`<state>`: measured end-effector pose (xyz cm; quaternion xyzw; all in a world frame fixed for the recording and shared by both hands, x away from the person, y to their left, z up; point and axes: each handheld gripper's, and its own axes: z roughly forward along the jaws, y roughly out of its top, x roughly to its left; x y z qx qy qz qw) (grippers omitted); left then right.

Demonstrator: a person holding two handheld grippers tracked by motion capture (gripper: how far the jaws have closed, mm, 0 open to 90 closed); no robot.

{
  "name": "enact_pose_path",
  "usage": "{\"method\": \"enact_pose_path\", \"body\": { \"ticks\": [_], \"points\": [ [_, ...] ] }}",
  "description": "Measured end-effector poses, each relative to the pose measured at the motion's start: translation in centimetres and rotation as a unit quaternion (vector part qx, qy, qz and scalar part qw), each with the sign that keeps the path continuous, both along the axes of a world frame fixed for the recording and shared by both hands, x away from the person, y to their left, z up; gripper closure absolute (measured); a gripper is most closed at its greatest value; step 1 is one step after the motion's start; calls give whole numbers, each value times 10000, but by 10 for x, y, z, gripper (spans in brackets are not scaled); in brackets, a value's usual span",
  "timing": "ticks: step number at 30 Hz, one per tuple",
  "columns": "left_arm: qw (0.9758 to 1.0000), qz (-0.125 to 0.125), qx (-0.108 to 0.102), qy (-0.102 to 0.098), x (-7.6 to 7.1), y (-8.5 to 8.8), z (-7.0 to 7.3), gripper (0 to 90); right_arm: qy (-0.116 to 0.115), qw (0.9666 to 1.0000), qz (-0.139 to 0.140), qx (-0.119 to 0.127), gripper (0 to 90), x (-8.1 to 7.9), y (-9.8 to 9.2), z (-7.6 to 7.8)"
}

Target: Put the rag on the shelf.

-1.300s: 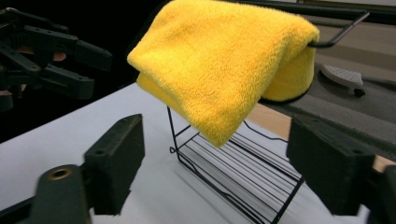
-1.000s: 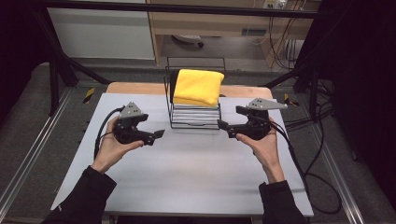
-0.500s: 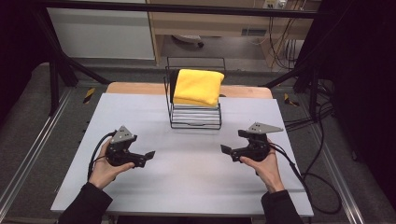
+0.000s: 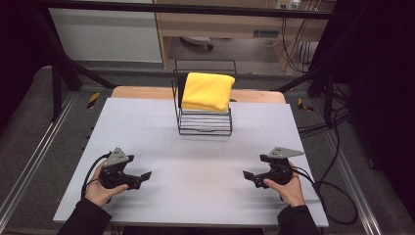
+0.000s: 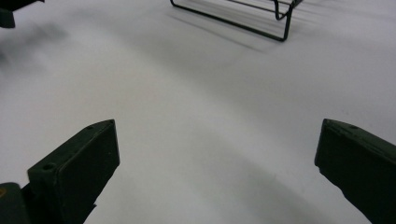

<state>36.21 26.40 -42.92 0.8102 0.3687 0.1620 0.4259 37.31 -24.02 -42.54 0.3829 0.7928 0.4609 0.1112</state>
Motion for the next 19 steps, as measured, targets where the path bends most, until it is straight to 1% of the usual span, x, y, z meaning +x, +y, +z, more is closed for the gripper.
{"method": "enact_pose_path", "body": {
  "ticks": [2, 4, 5, 6, 7, 11, 12, 13, 15, 19],
  "points": [
    [10000, -4, -1, 12, -1, 2, -1, 56, -3, 10000, -16, -16, 8, -2, -3, -2],
    [10000, -10, -12, 12, -2, 4, -4, 56, 29, 10000, 36, 30, 8, -5, -7, -5],
    [10000, -22, -34, 7, -2, 6, -5, 56, 81, 10000, 20, 46, 8, -6, -9, -6],
    [10000, -16, -60, 3, -3, 6, -6, 56, 76, 10000, 9, 6, 8, -7, -11, -8],
    [10000, -26, -46, -22, -3, 7, -8, 56, 82, 10000, -6, -4, 8, -7, -12, -9],
    [10000, -52, -18, 26, -7, 9, -13, 56, 124, 9998, -121, -7, 8, -12, -21, -13],
    [10000, -52, -18, 26, -7, 9, -13, 56, 124, 9998, -121, -7, 8, -12, -21, -13],
    [10000, -53, -11, 29, -7, 9, -13, 56, 114, 9998, -168, 48, 9, -13, -23, -14],
    [10000, -44, -14, 35, -7, 9, -14, 56, 92, 9998, -168, 54, 9, -12, -25, -14],
    [10000, -38, -7, 17, -8, 10, -13, 56, 142, 9998, -159, 33, 8, -13, -24, -16]
  ]
}}
